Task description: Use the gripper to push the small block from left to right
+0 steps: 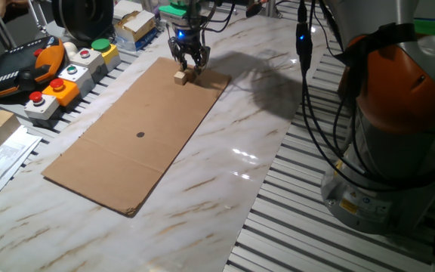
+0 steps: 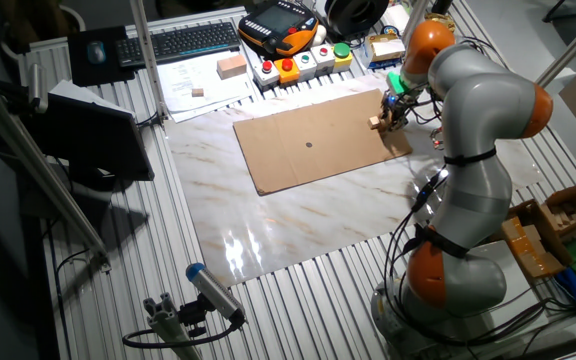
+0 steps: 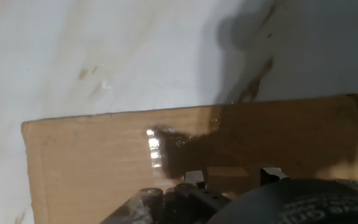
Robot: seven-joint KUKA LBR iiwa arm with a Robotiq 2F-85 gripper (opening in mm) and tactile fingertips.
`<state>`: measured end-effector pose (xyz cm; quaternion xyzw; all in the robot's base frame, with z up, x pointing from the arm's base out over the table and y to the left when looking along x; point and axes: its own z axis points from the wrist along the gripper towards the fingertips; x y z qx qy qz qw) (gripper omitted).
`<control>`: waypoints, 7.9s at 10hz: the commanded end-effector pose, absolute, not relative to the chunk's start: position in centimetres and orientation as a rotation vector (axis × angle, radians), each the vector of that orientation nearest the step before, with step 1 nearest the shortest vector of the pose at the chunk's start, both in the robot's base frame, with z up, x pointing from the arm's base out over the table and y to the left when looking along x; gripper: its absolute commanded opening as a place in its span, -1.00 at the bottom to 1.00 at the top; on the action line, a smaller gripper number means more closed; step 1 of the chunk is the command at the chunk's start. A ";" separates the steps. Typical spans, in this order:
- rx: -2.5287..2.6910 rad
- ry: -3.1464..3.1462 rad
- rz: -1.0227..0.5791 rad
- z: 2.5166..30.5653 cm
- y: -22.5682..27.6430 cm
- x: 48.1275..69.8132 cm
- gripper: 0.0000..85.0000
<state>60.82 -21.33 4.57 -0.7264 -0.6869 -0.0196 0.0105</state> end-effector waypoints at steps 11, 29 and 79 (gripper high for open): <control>-2.232 -2.188 -0.078 4.4 -21.4 60.8 -0.98; -2.232 -2.237 -0.119 4.9 -21.5 61.0 -0.98; -2.285 -2.127 -0.115 5.5 -10.7 63.1 -0.98</control>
